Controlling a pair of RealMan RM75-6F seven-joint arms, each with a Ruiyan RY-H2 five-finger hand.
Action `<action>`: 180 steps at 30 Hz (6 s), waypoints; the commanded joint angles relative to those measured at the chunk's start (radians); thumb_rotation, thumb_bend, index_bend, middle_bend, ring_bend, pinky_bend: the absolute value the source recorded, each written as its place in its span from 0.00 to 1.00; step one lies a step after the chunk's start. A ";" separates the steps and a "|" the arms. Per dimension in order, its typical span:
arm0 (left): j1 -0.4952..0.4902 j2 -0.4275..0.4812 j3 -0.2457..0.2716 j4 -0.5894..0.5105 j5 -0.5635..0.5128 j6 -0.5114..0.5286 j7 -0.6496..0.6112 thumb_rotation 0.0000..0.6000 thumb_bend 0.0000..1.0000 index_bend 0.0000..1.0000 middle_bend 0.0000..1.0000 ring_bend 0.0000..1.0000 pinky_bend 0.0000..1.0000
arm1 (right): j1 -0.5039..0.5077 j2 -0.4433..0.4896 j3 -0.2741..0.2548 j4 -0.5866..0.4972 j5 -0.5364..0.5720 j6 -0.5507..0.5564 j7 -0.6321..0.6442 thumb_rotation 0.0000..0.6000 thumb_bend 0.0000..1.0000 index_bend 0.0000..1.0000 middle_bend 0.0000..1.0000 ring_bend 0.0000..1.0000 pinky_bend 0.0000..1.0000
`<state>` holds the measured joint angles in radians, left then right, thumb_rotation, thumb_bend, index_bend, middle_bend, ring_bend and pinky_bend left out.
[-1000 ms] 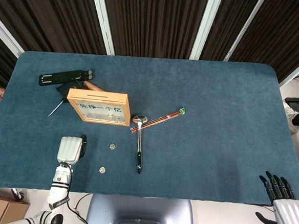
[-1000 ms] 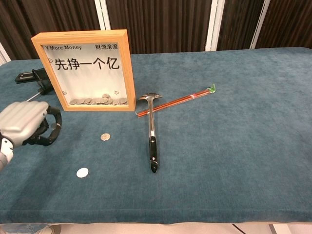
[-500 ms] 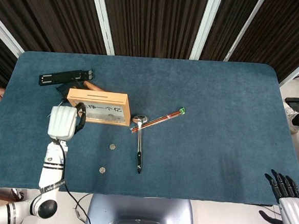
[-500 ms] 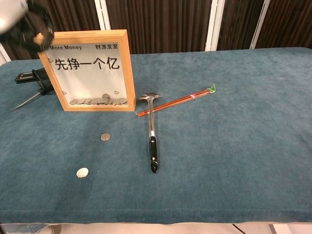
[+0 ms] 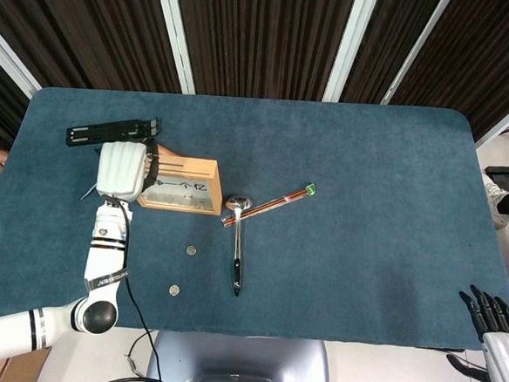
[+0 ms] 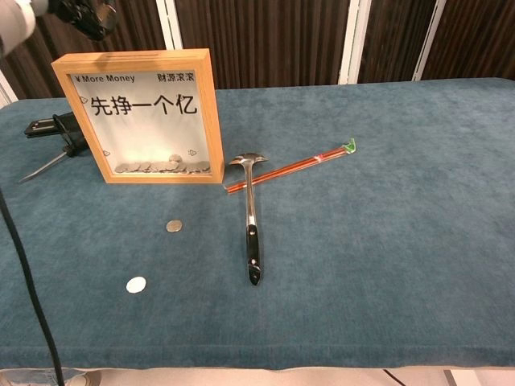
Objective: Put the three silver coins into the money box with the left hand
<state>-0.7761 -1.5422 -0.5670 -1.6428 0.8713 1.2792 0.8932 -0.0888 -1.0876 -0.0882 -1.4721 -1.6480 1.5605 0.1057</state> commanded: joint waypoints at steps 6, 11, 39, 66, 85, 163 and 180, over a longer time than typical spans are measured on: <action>-0.059 -0.034 0.044 0.082 -0.032 -0.007 -0.033 1.00 0.41 0.57 1.00 1.00 1.00 | -0.004 0.003 0.003 0.003 0.005 0.006 0.011 1.00 0.05 0.00 0.00 0.00 0.00; -0.078 -0.049 0.067 0.113 -0.041 -0.004 -0.052 1.00 0.40 0.57 1.00 1.00 1.00 | -0.005 0.005 -0.001 0.002 0.000 0.006 0.010 1.00 0.05 0.00 0.00 0.00 0.00; -0.121 -0.041 0.130 0.167 -0.067 -0.001 -0.111 1.00 0.40 0.51 1.00 1.00 1.00 | -0.013 0.016 -0.003 -0.002 0.000 0.012 0.021 1.00 0.05 0.00 0.00 0.00 0.00; -0.133 -0.046 0.156 0.204 -0.047 0.027 -0.128 1.00 0.40 0.52 1.00 1.00 1.00 | -0.012 0.019 -0.002 -0.007 0.003 0.005 0.015 1.00 0.05 0.00 0.00 0.00 0.00; 0.081 0.145 0.361 -0.321 0.226 0.132 -0.332 1.00 0.39 0.28 1.00 1.00 1.00 | -0.011 0.009 -0.008 -0.012 -0.010 0.001 -0.013 1.00 0.05 0.00 0.00 0.00 0.00; 0.485 -0.299 0.594 0.304 0.559 0.020 -0.312 1.00 0.36 0.44 1.00 1.00 1.00 | -0.025 0.005 -0.040 0.008 -0.081 0.050 -0.006 1.00 0.05 0.00 0.00 0.00 0.00; 0.484 -0.312 0.578 0.330 0.559 0.010 -0.325 1.00 0.35 0.52 1.00 1.00 1.00 | -0.027 0.005 -0.038 0.011 -0.077 0.053 -0.001 1.00 0.05 0.00 0.00 0.00 0.00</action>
<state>-0.2914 -1.8525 0.0124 -1.3152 1.4292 1.2891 0.5709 -0.1157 -1.0827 -0.1264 -1.4610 -1.7244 1.6132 0.1047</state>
